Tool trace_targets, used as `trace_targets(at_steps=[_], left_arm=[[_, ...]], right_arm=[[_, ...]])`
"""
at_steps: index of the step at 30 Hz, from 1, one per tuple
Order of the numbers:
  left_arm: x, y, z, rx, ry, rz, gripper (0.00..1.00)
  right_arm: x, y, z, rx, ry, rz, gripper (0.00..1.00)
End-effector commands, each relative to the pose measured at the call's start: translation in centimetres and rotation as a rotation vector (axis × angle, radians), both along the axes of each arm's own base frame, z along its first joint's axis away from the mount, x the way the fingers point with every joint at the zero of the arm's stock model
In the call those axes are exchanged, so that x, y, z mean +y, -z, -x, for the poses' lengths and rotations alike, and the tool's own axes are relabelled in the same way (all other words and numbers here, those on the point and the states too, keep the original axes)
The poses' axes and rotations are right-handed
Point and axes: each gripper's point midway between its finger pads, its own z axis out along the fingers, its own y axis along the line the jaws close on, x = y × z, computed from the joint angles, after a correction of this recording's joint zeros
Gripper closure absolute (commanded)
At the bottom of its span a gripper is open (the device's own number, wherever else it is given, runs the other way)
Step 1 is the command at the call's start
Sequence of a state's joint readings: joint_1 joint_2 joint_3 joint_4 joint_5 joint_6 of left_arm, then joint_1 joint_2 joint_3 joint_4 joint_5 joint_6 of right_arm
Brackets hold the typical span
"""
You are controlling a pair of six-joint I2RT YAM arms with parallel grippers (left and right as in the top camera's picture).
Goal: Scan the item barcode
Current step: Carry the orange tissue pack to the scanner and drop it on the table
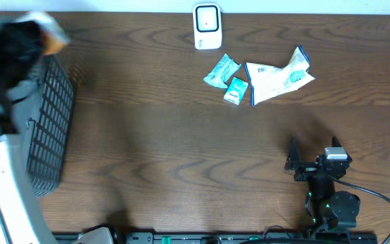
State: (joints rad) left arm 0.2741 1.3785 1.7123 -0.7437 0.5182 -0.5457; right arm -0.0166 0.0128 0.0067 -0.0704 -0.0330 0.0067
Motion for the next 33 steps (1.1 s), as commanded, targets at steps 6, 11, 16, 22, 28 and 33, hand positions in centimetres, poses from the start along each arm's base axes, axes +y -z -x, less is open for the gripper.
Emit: trace_targets(at_steps=[6, 11, 16, 22, 28, 33], left_arm=[[-14.7, 8.0, -3.2, 0.172, 0.341, -0.137, 0.92], [-18.9, 15.7, -5.1, 0.329, 0.343, -0.293, 0.86], [-22.3, 23.0, -5.6, 0.467, 0.412, -0.345, 0.78], [-23.6, 28.5, -6.0, 0.563, 0.441, -0.368, 0.3], [-23.6, 27.9, -6.2, 0.523, 0.502, -0.418, 0.11], [-22.2, 21.9, -6.4, 0.371, 0.53, -0.476, 0.06]], right_arm=[[-0.1, 0.1, 0.0, 0.002, 0.002, -0.004, 0.01], [-0.1, 0.1, 0.0, 0.002, 0.002, -0.004, 0.01], [-0.1, 0.1, 0.0, 0.002, 0.002, -0.004, 0.01], [-0.1, 0.1, 0.0, 0.002, 0.002, -0.004, 0.01], [-0.1, 0.1, 0.0, 0.002, 0.002, -0.004, 0.01], [-0.1, 0.1, 0.0, 0.002, 0.003, -0.004, 0.01]])
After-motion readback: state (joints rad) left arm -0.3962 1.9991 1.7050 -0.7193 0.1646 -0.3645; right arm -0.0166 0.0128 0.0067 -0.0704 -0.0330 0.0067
